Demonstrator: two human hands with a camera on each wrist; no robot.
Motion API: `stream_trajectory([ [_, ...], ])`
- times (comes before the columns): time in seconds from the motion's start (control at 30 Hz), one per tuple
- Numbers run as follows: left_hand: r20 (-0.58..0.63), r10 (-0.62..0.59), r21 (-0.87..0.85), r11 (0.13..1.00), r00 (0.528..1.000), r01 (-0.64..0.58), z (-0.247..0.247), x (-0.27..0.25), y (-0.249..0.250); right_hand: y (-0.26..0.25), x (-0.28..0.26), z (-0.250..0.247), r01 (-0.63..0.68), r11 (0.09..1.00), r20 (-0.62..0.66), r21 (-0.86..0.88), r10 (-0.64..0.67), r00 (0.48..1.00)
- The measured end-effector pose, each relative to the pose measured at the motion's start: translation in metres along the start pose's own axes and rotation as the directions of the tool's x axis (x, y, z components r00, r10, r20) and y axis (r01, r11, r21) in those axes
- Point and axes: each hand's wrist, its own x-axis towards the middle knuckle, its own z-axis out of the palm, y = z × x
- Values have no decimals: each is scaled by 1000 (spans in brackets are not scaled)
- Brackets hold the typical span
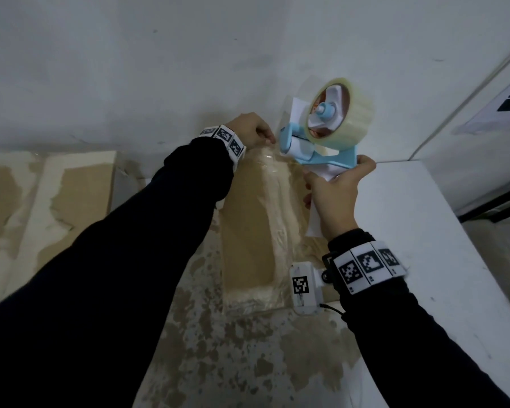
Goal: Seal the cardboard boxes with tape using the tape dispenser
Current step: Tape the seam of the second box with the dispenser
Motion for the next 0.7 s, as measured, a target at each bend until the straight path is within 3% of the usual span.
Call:
stream_trajectory([
  [0.2,47,33,25,999,998,-34,1,-4,-6,-2,-8,3,0,999,33,-54,2,999],
  [0.43,-130,70,194,980,989,-44,3,-9,3,1,-10,6,-77,994,38,-80,80,996],
  [0.57,-93,183,355,925,979,-139,4,-14,11,2,-12,7,-118,985,40,-122,124,991],
  [0.7,-9,253,354,906,967,-234,6,-23,-2,5,-11,6,-122,978,16,-171,126,992],
])
